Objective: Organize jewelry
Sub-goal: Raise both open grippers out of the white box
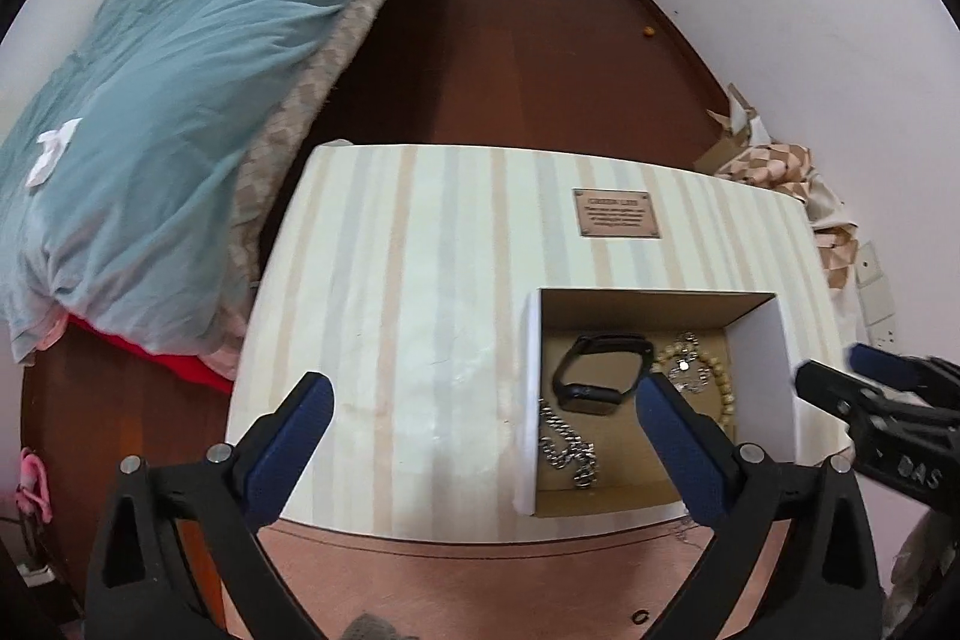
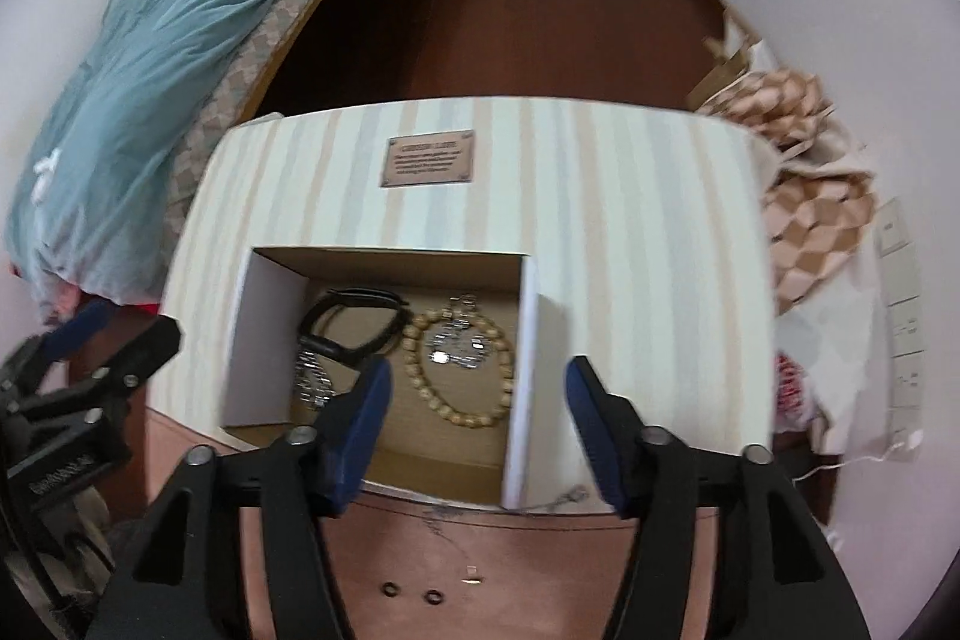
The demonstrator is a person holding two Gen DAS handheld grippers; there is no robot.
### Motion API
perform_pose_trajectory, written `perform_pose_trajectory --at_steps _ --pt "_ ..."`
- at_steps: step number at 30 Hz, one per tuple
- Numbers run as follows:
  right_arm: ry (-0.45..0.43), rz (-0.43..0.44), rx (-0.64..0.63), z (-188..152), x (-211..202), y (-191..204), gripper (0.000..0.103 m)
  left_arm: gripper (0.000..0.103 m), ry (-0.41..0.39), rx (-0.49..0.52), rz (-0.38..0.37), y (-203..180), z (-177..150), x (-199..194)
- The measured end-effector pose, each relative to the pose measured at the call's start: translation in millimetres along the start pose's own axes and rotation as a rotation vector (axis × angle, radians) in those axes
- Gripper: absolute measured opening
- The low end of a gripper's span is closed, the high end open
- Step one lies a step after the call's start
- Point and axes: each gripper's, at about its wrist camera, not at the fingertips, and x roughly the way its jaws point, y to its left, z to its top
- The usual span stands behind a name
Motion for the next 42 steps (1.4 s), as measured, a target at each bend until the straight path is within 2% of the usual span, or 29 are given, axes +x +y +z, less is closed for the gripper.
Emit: perform_pose_trajectory --at_steps 2,3,10,22,31,42 --pt "-0.020 -0.038 -0.005 -7.2 -3.0 0.9 0.096 0.103 -0.015 0.004 0.027 -0.7 -7.8 -0.9" --pt "-0.029 -0.068 -0.007 -13.2 -3.7 2.3 0.100 0.103 -0.018 0.008 0.036 -1.8 -11.9 -1.8" --pt "-0.051 -0.129 0.010 -34.5 -3.2 3.3 0.101 0.103 -0.015 0.028 0.050 -11.5 -30.2 -2.1" --pt "-0.103 -0.134 0.062 -53.2 -27.7 -5.0 0.102 0.103 -0.066 0.038 0.060 -23.5 -47.9 -30.8" --pt "-0.223 -0.171 0.058 -79.7 -84.8 -1.0 0.102 0.103 -0.131 0.026 0.057 -30.8 -64.9 -70.2" --pt "-0.326 -0.161 0.051 -116.7 -149.1 5.2 0.102 0.103 -0.220 0.037 0.019 -38.1 -93.1 -137.5"
